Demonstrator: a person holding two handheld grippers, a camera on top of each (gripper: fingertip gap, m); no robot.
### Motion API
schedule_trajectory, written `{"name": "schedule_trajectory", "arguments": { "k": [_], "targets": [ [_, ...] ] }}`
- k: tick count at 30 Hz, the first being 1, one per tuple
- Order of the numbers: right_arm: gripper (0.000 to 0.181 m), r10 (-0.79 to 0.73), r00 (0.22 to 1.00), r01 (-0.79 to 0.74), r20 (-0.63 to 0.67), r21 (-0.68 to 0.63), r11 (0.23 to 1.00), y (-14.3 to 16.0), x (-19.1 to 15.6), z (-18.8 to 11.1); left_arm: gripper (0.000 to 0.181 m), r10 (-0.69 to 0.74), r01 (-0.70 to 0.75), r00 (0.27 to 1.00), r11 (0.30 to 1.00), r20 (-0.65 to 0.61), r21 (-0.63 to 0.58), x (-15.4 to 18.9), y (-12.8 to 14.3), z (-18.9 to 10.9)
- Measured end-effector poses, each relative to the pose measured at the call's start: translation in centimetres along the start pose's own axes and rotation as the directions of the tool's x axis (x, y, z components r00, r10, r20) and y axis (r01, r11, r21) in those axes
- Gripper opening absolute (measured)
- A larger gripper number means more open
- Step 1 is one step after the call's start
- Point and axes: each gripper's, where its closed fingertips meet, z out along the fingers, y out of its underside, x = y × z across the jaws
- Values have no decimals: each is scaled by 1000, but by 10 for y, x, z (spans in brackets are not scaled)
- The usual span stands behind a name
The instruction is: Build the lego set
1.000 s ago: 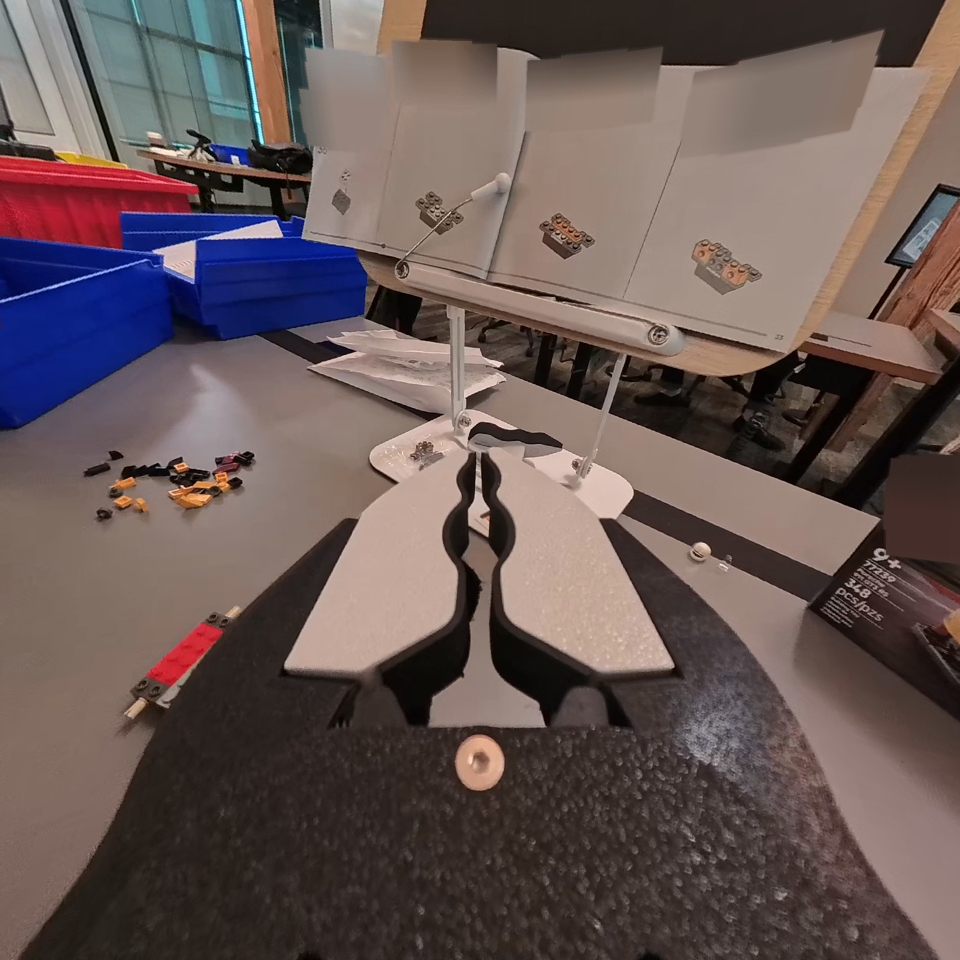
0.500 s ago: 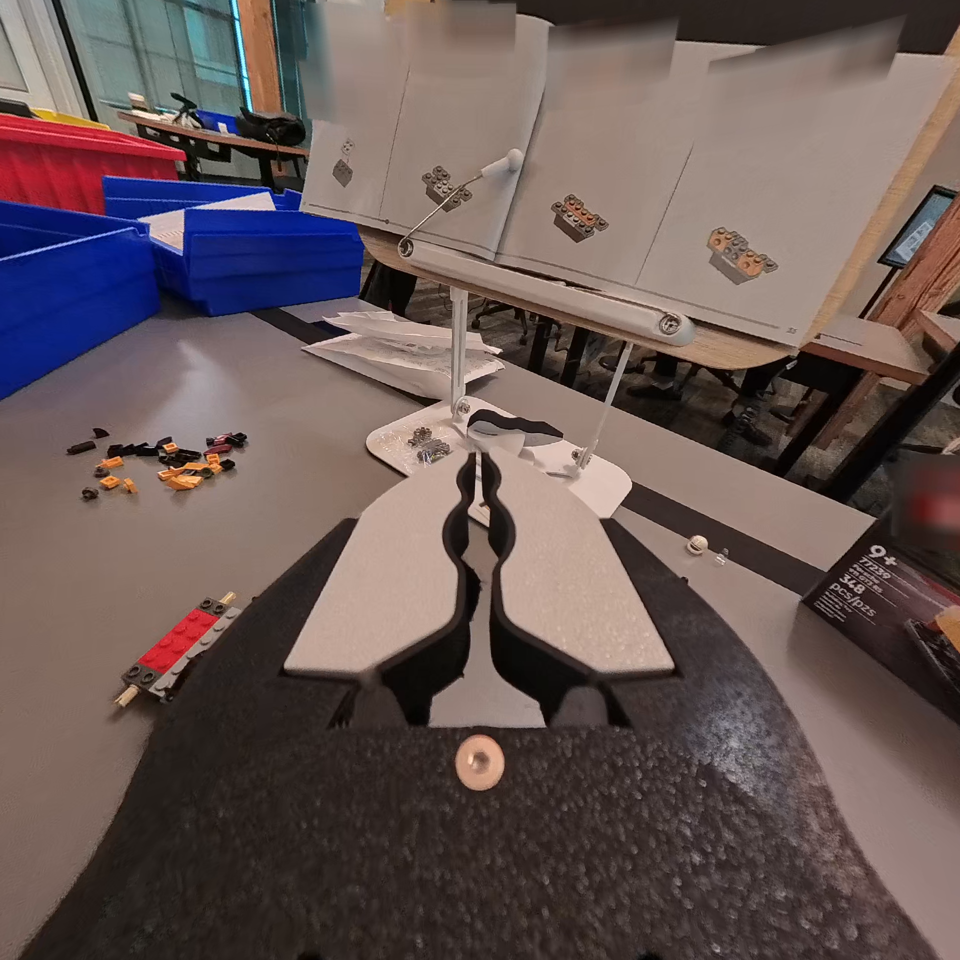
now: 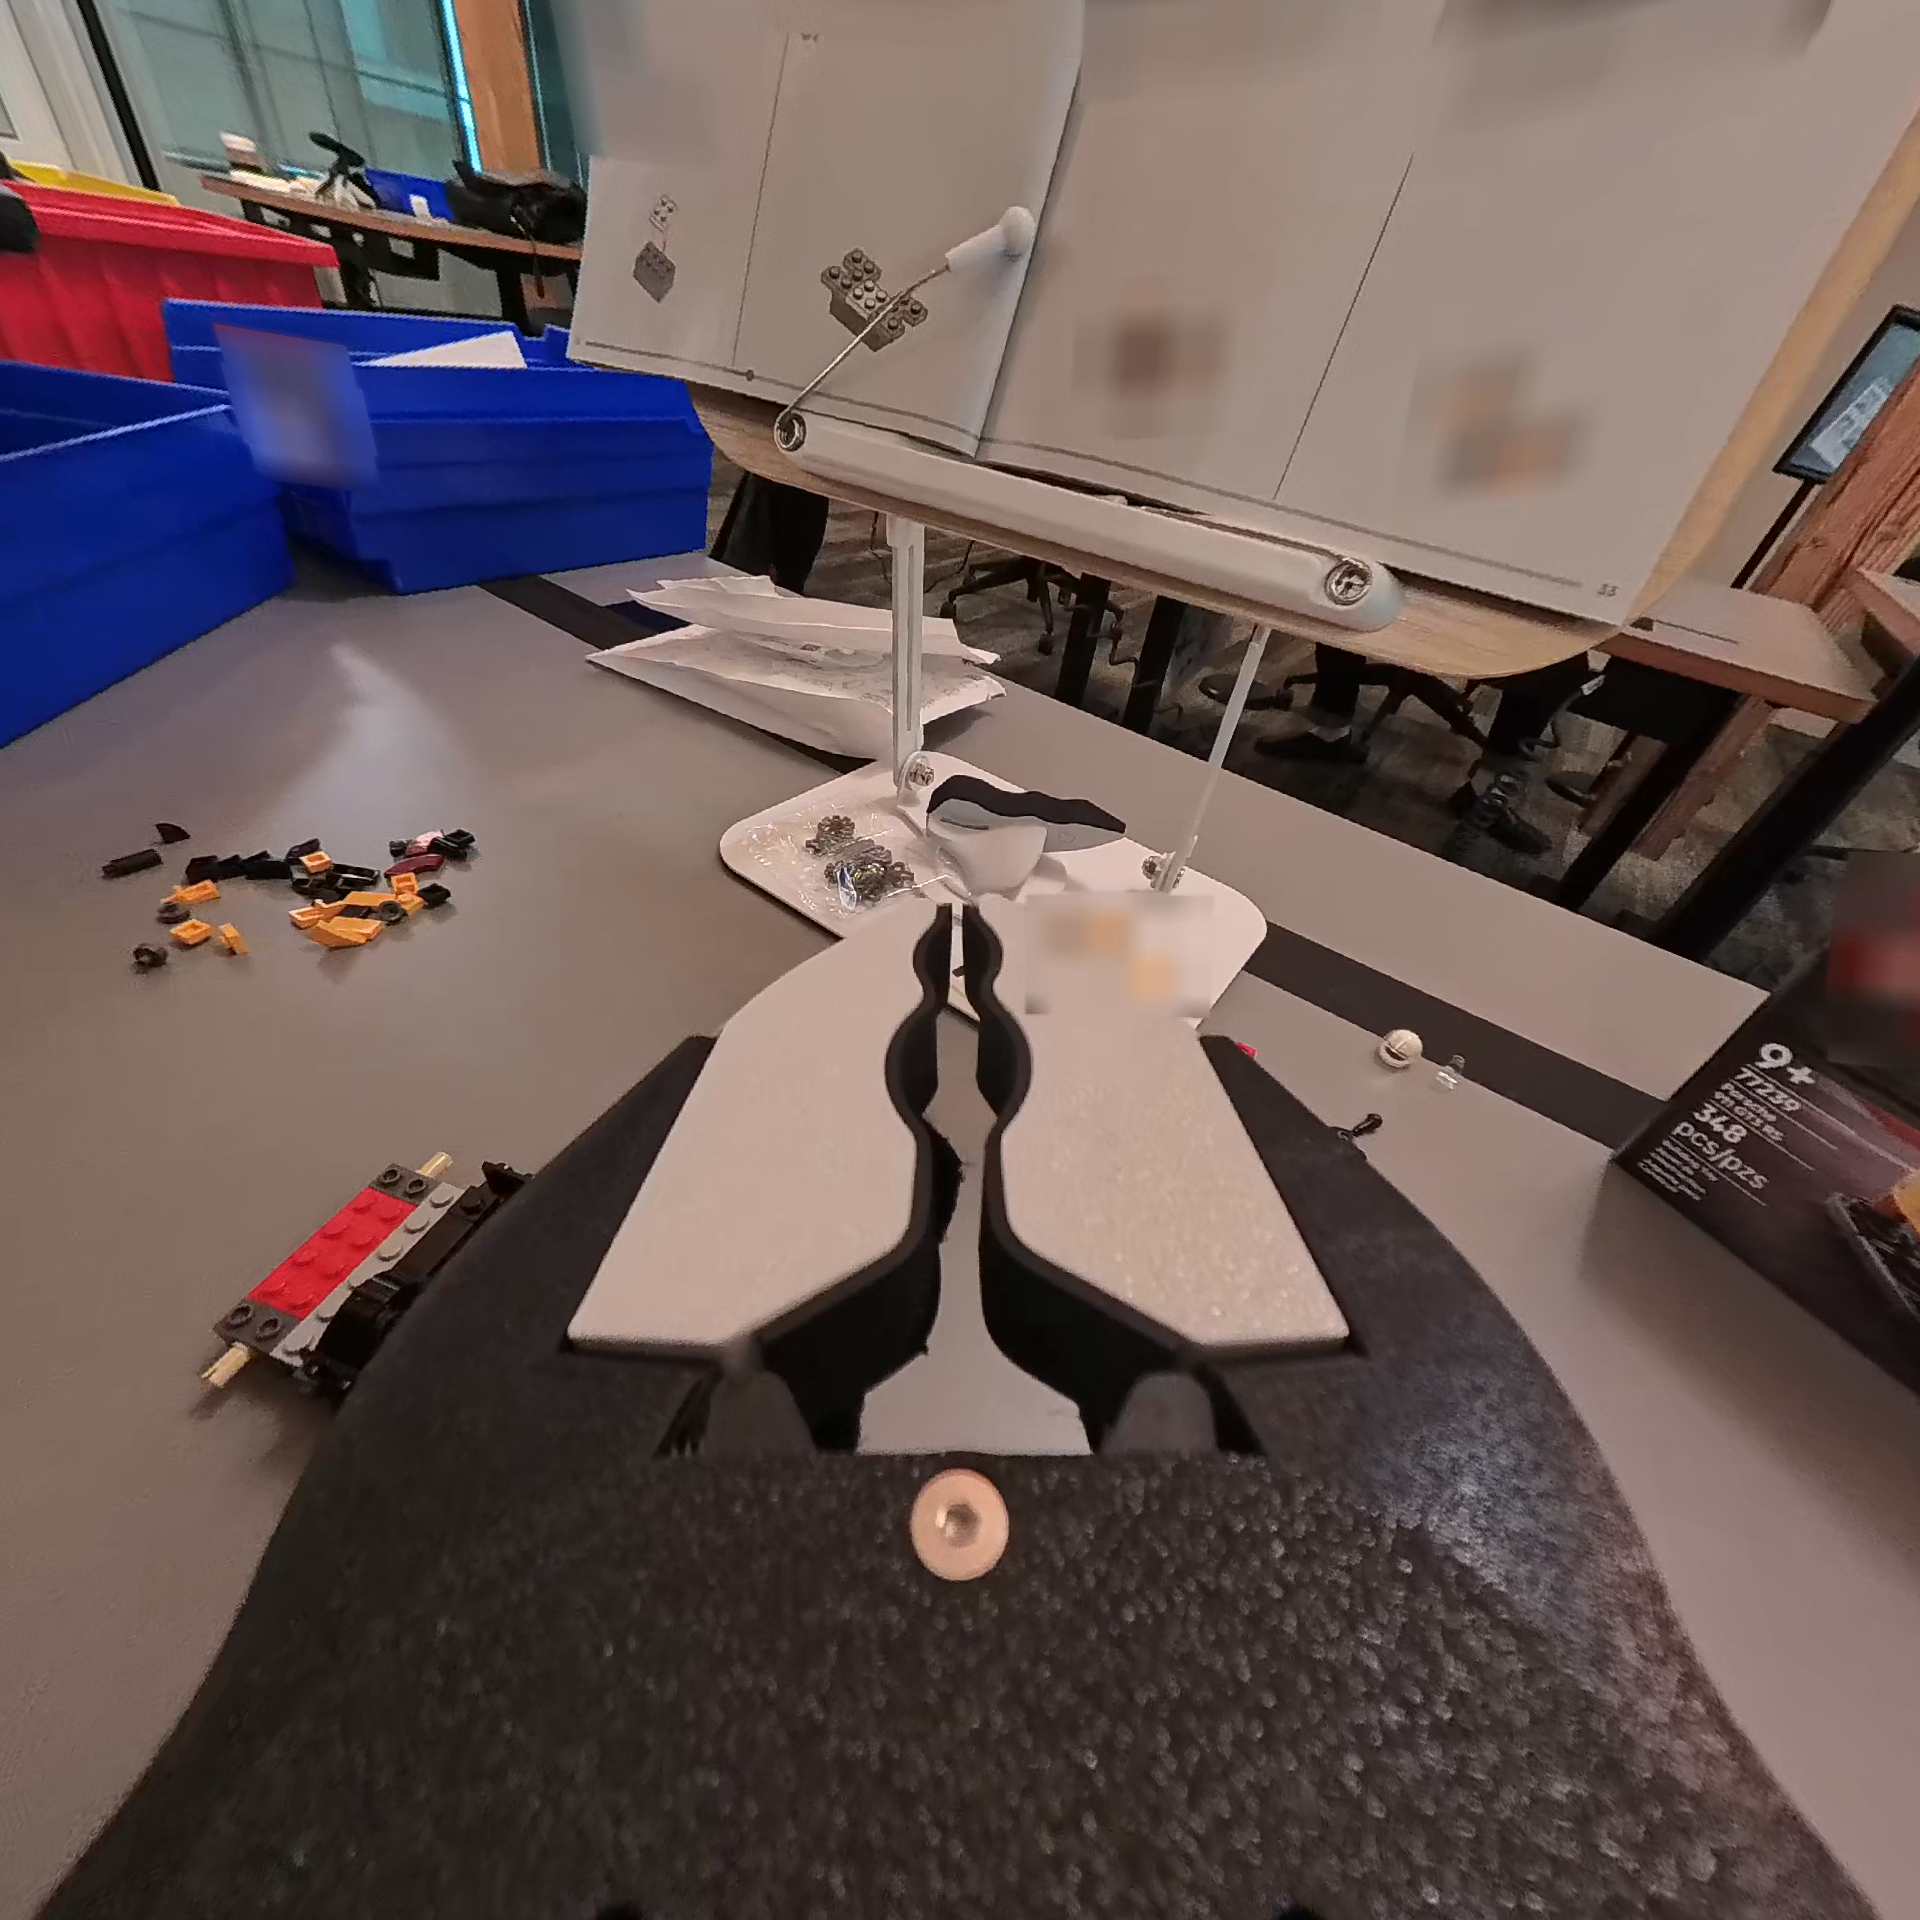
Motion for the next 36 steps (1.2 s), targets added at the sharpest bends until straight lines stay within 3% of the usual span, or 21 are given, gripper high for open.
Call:
{"name": "schedule_trajectory", "arguments": {
  "k": [1, 6, 13, 17, 19, 22, 25, 30, 36],
  "targets": [
    [2, 0, 1000, 0, 1, -1, 1000, 0, 0, 0, 34, -3, 3, 1000, 1000, -21, 3, 4, -2, 2],
    [2, -1, 1000, 1, 4, -11, 1000, 3, -1, 1, 39, -29, 30, 999, 999, 23, -13, -1, -8, 13],
    [2, -1, 1000, 1, 3, -14, 1000, 4, -1, 2, 18, -8, 10, 996, 1000, 90, -15, -9, -8, 15],
    [1, 0, 1000, 0, 4, -12, 1000, 3, 0, 1, 16, -12, 16, 998, 998, -68, 65, 14, -14, -2],
    [1, 0, 1000, 0, 5, -10, 1000, 3, -1, 1, 16, 5, 19, 978, 993, -209, 113, 33, -18, -14],
    [2, -1, 1000, 1, 8, -9, 1000, 2, -1, 1, 14, 67, 32, 885, 978, -461, 205, 68, -22, -42],
    [2, -2, 1000, 2, 10, -6, 1000, 1, -2, 1, 14, 150, 41, 774, 958, -615, 284, 91, -21, -66],
    [2, -7, 1000, 8, 14, -6, 1000, 0, -4, 1, 14, 205, 64, 695, 937, -689, 343, 104, -19, -81],
    [2, -15, 1000, 15, 16, -7, 1000, 0, -6, 1, 15, 175, 91, 708, 938, -685, 334, 102, -20, -74]
  ]
}}
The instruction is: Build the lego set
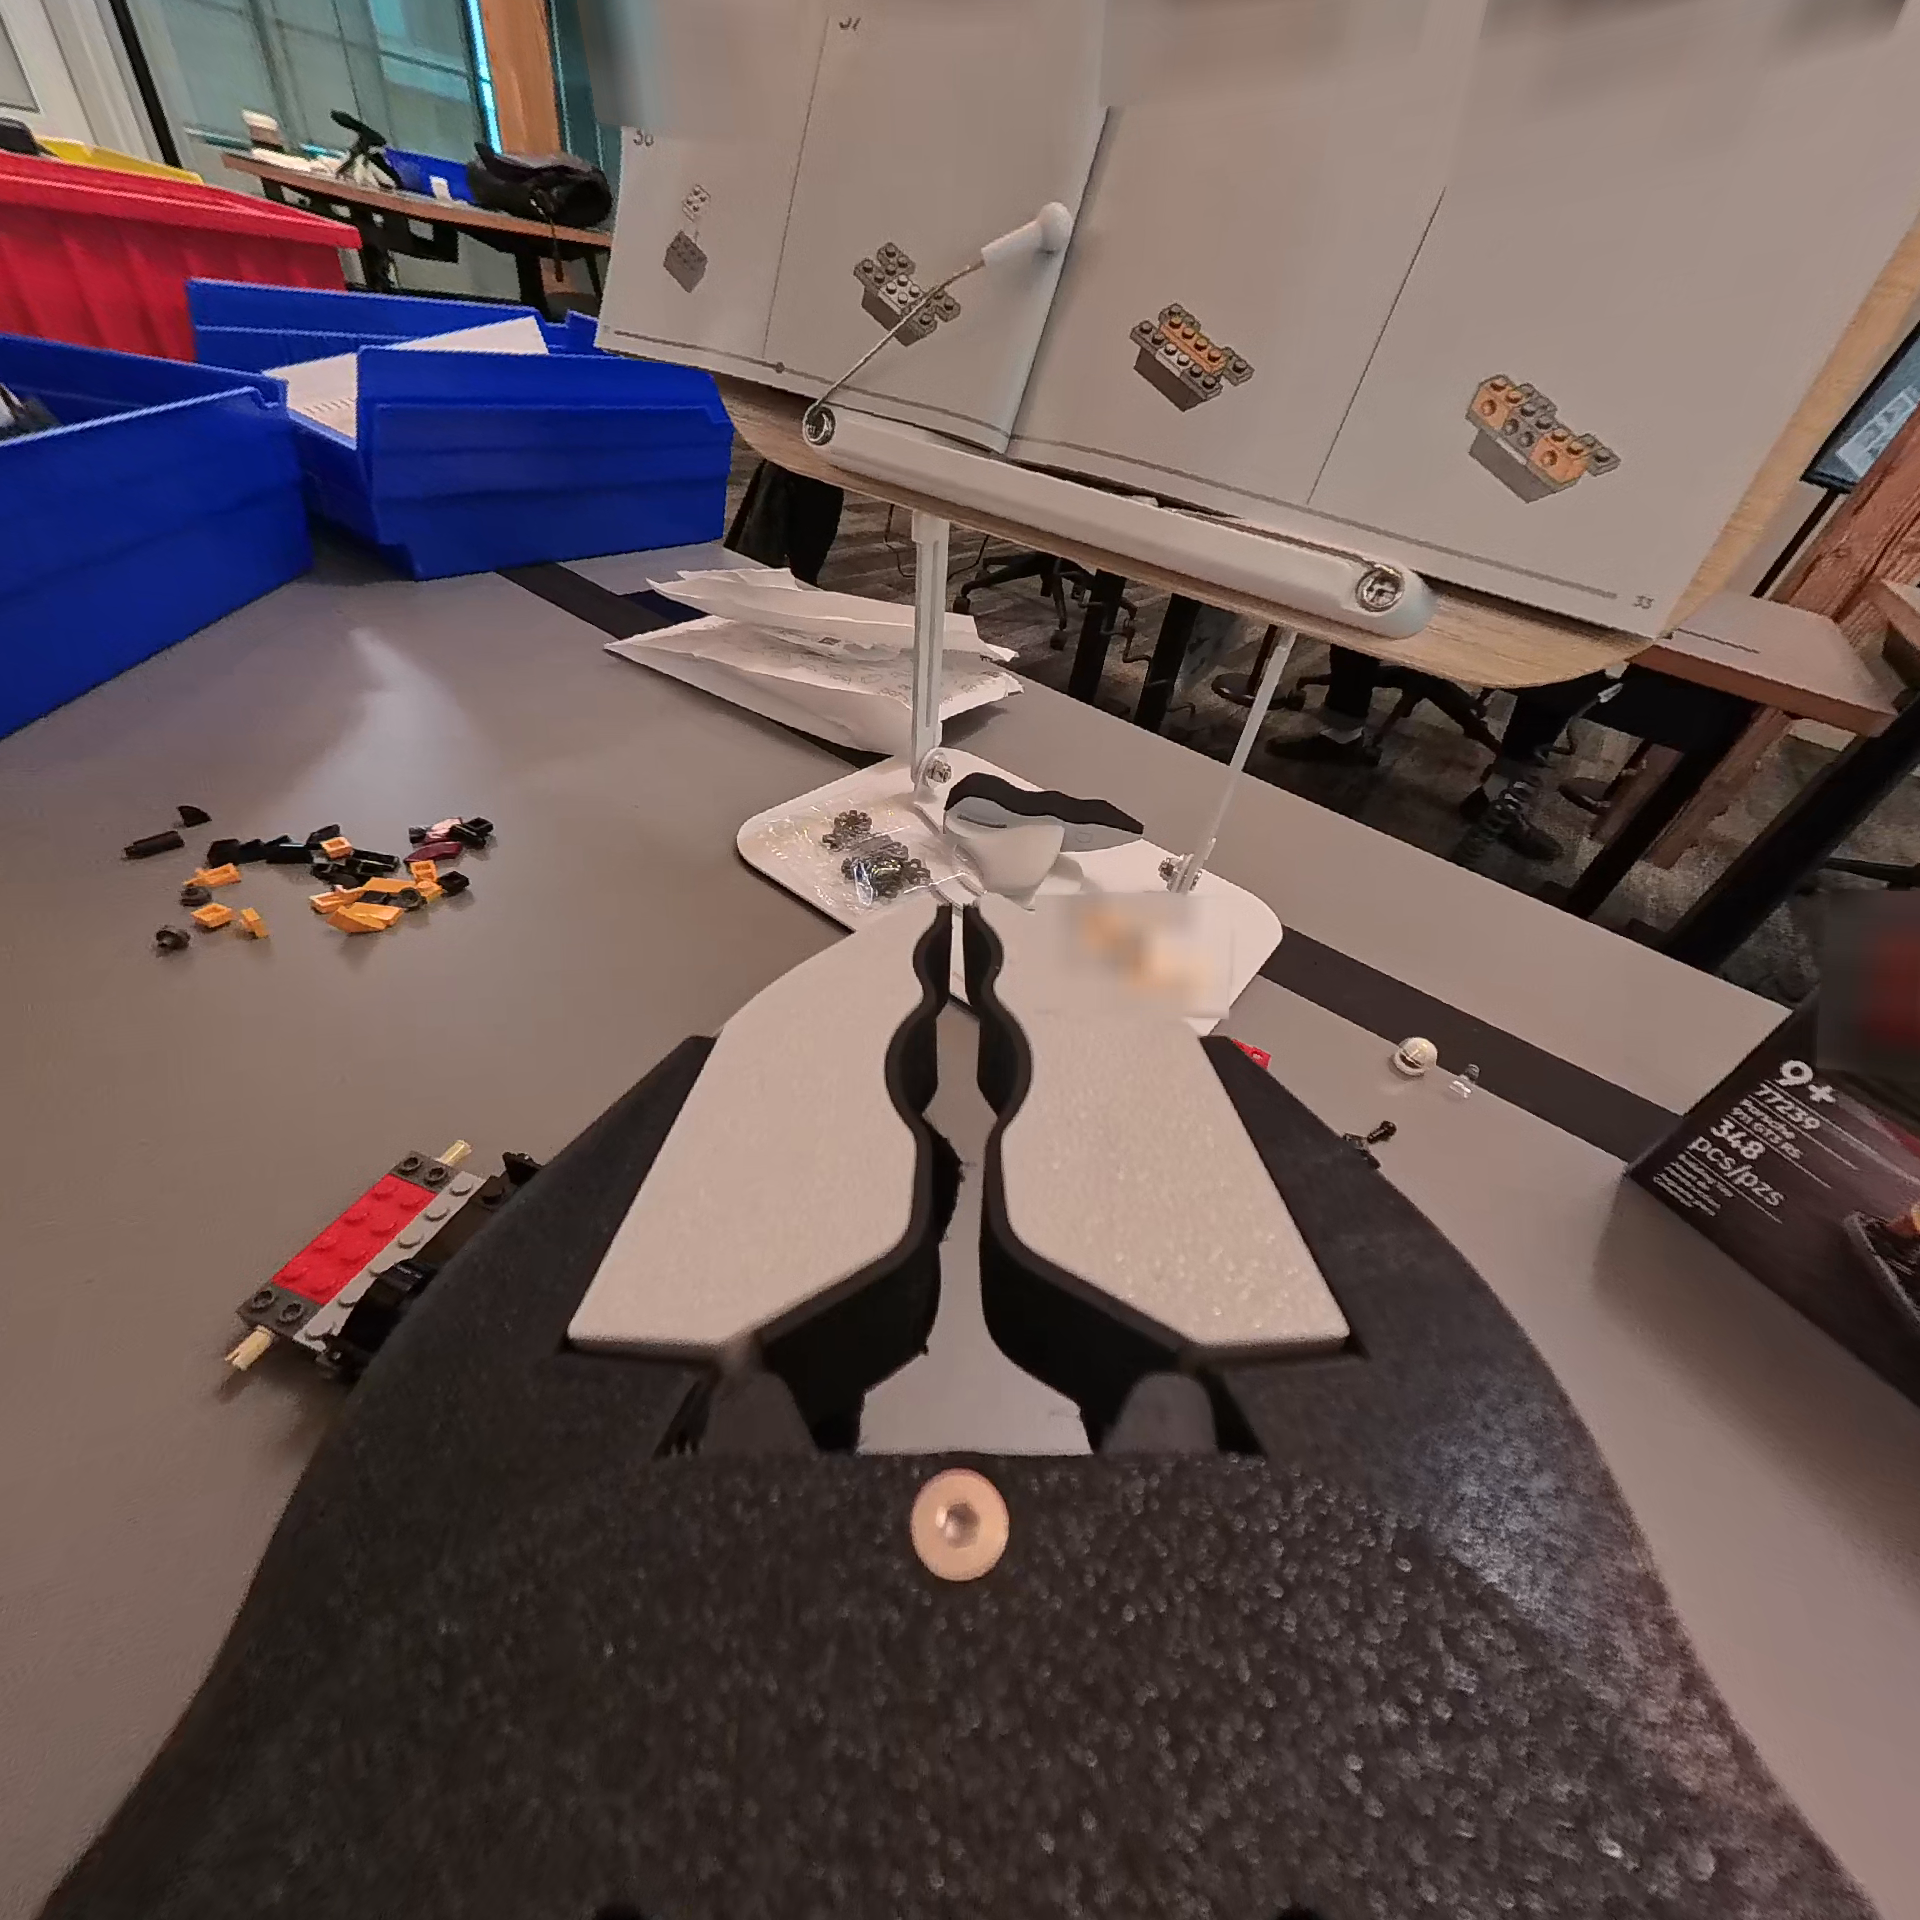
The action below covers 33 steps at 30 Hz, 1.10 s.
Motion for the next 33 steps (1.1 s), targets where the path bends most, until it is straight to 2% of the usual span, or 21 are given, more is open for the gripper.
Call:
{"name": "schedule_trajectory", "arguments": {
  "k": [8, 12, 15, 18, 21, 23, 27, 30, 33],
  "targets": [
    [2, -2, 1000, 2, 2, -1, 1000, 0, 0, 0, 14, -6, 7, 1000, 1000, 1, -25, 0, 5, 6],
    [2, -2, 1000, 2, 2, -1, 1000, 0, 0, -1, 15, 26, -25, 996, 1000, -84, 15, 25, 0, 6],
    [2, -2, 1000, 2, 4, -3, 1000, 1, 0, 0, 15, 98, -81, 969, 993, -227, 83, 76, -8, 7],
    [2, -7, 1000, 7, 11, -5, 1000, 1, -3, 0, 14, 189, -166, 916, 982, -355, 94, 142, -5, 21],
    [4, -69, 996, 67, 52, 31, 997, -6, -14, -2, 14, 238, -234, 849, 970, -472, 68, 210, 9, 55],
    [6, -172, 975, 160, 143, 91, 983, -16, -40, -4, 14, 267, -284, 796, 957, -544, 54, 252, 21, 83],
    [30, -352, 872, 306, 340, 182, 935, -30, -106, -12, 14, 243, -291, 679, 955, -692, 50, 321, 38, 141],
    [45, -474, 821, 425, 317, 214, 880, -37, -132, -14, 14, 196, -232, 610, 971, -767, 63, 353, 41, 180],
    [62, -515, 810, 479, 279, 191, 857, -39, -136, -12, 14, 149, -168, 567, 984, -810, 64, 372, 41, 208]
  ]
}}
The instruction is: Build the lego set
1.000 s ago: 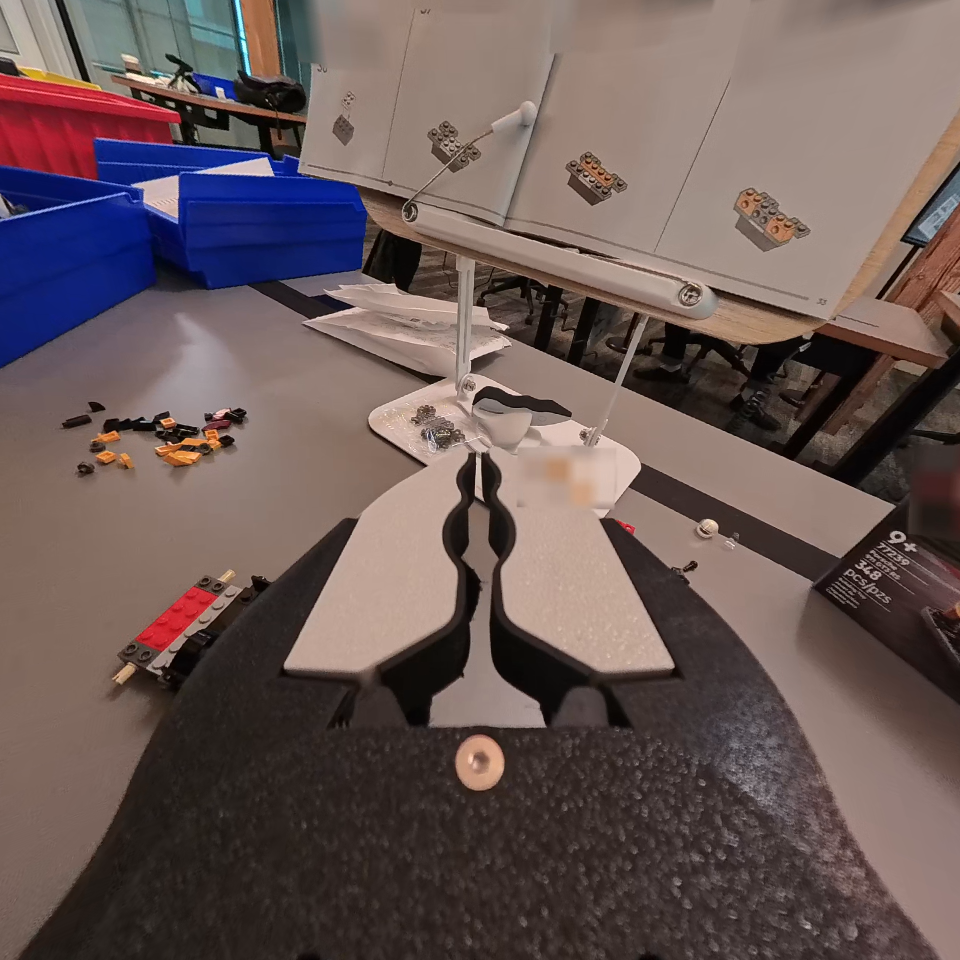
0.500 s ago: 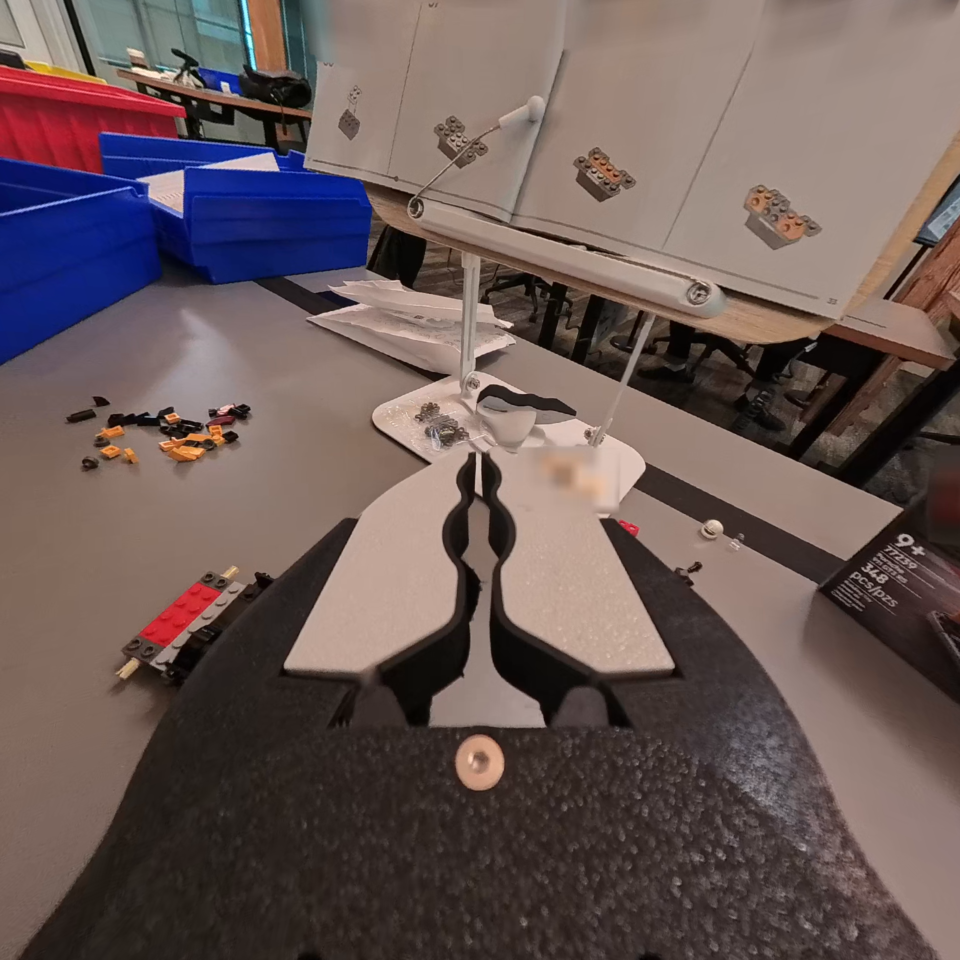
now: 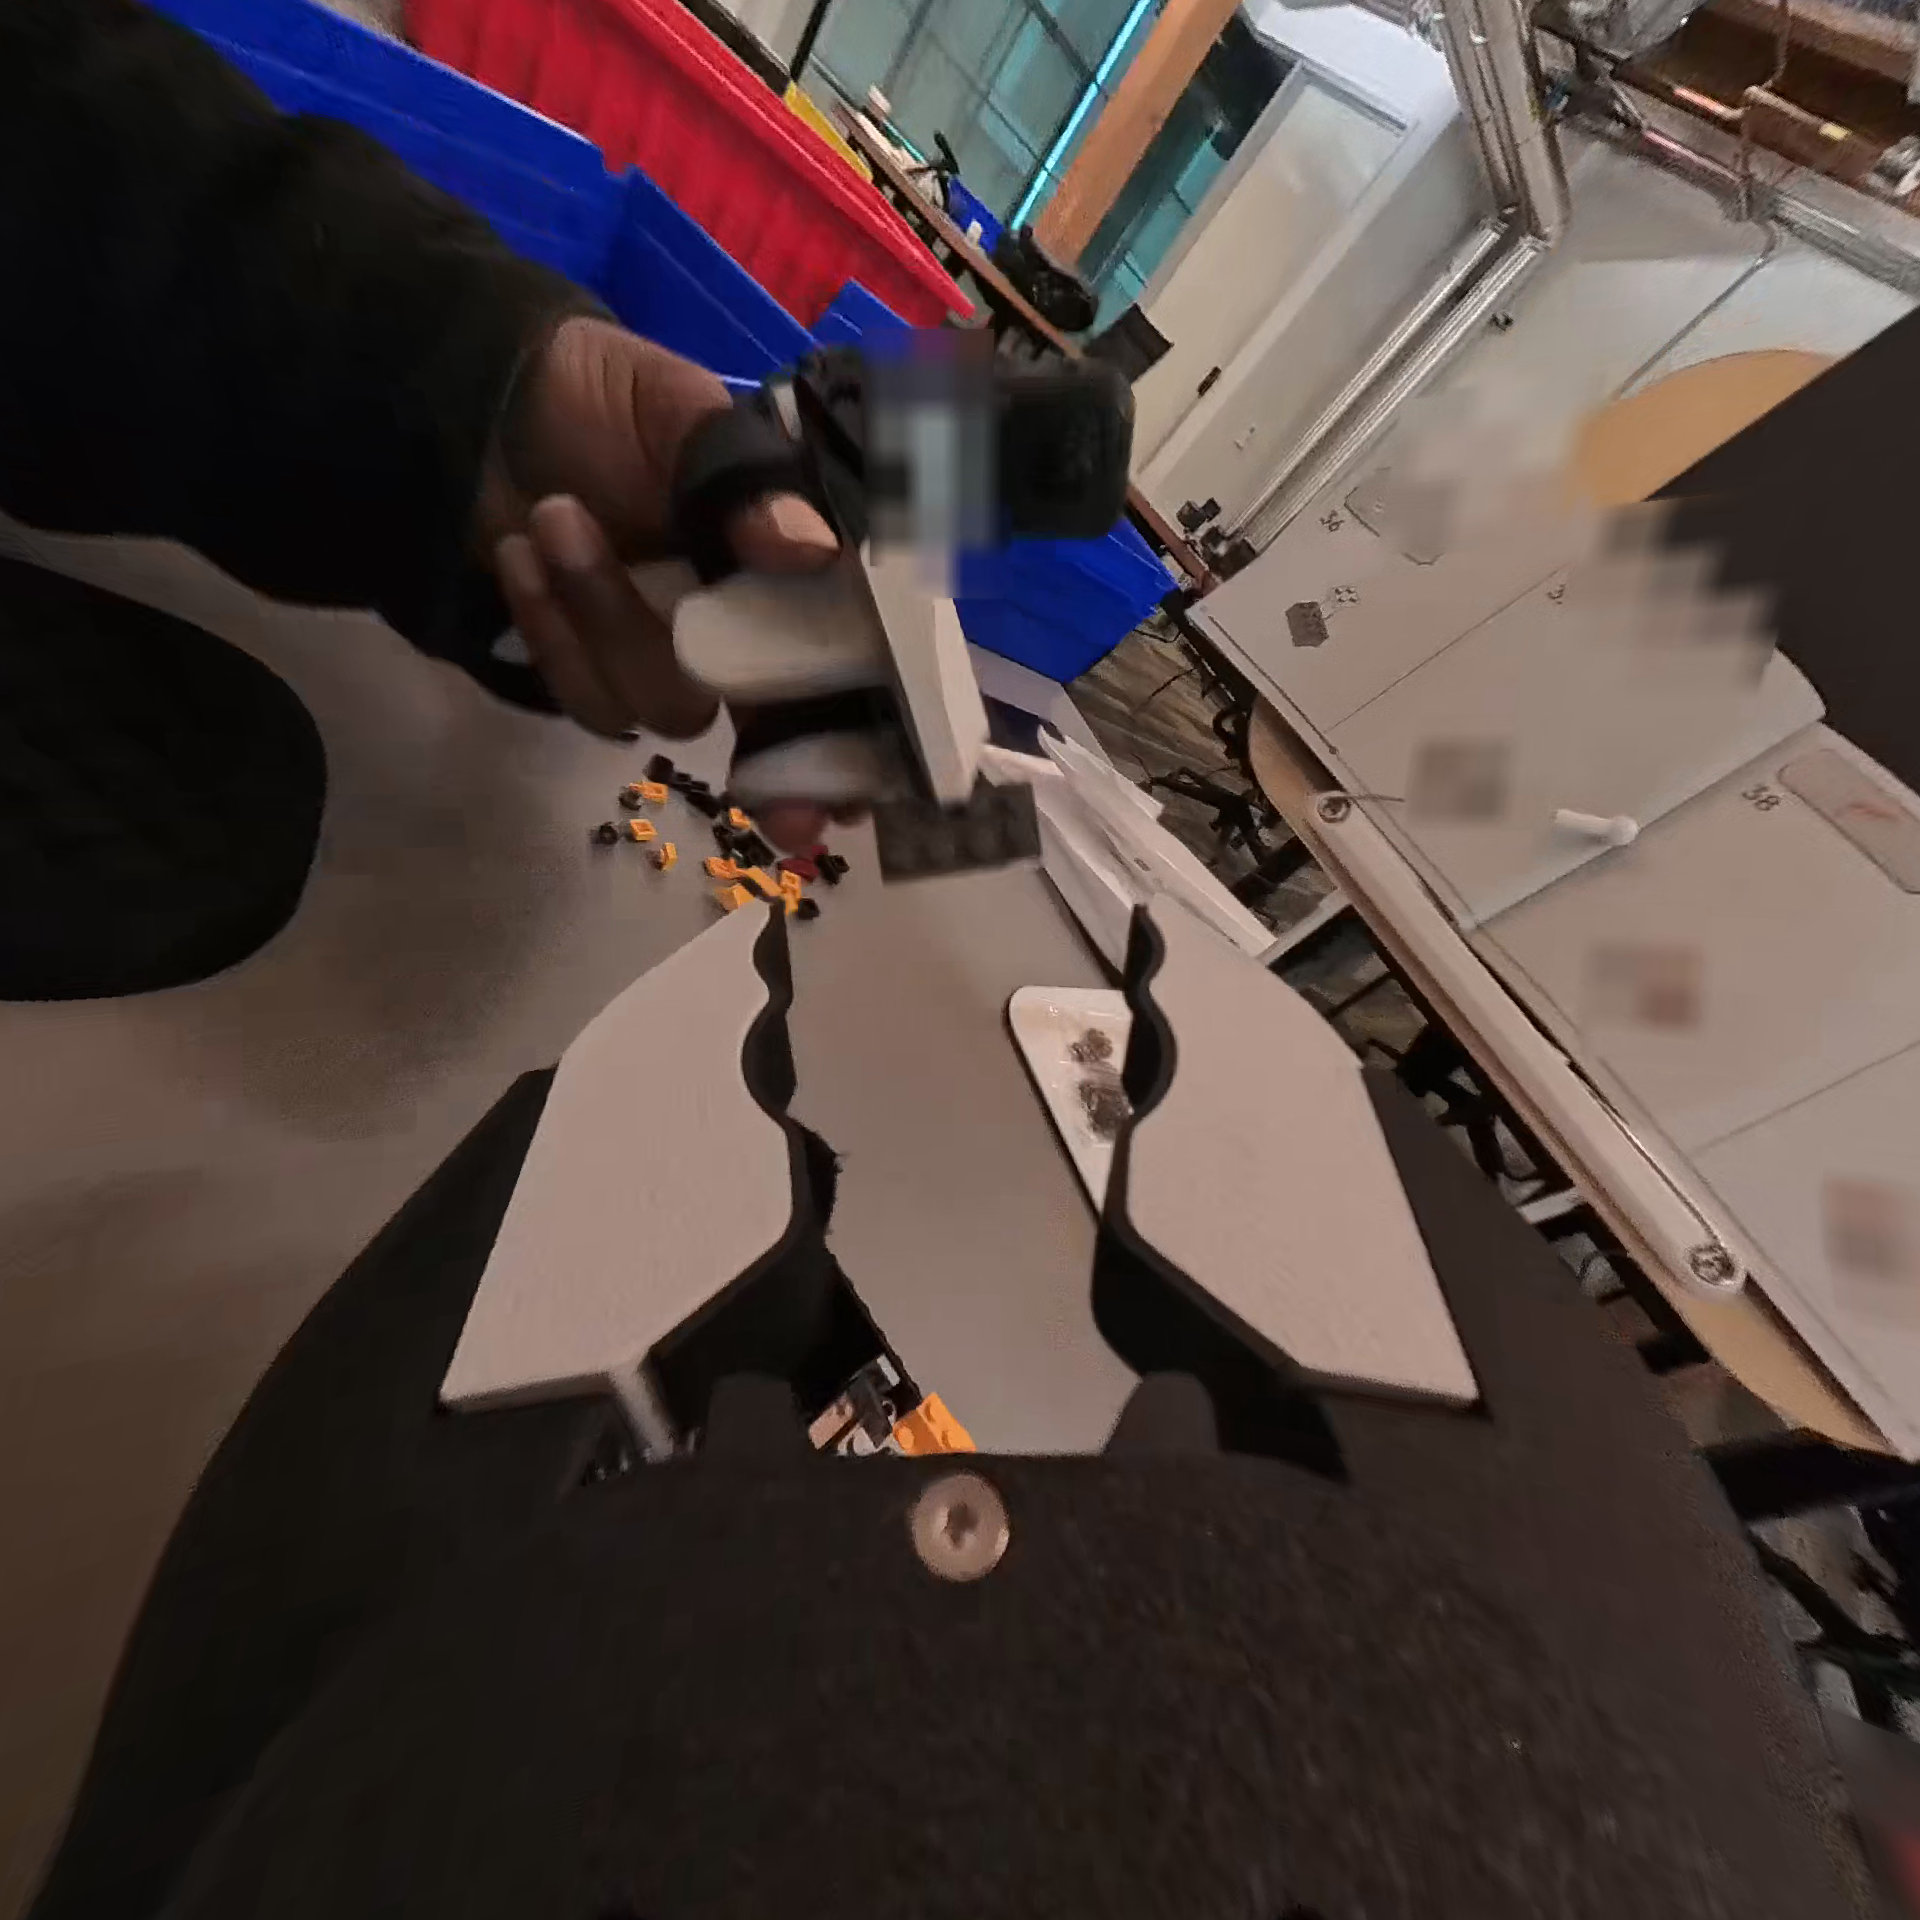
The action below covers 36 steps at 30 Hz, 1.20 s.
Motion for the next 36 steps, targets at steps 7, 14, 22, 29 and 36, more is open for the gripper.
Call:
{"name": "schedule_trajectory", "arguments": {
  "k": [7, 14, 22, 29, 36],
  "targets": [
    [35, -63, 996, 69, 68, -90, 994, 13, -6, 9, 14, -38, 38, 999, 999, -35, -20, -7, 13, 23],
    [34, 93, 935, 7, 344, -277, 961, 49, -1, 34, 28, 108, -124, 955, 992, 277, 40, -43, 10, -12],
    [35, 223, 795, 148, 564, -537, 831, 120, -25, 80, 24, 262, -319, 779, 948, 569, 1, -65, 15, -60],
    [35, 281, 717, 198, 638, -573, 795, 140, -41, 78, 23, 277, -343, 759, 939, 588, 0, -63, 13, -68],
    [42, 332, 752, 43, 570, -544, 838, 122, -25, 74, 22, 278, -332, 757, 943, 591, -18, -68, 17, -64]
  ]
}}
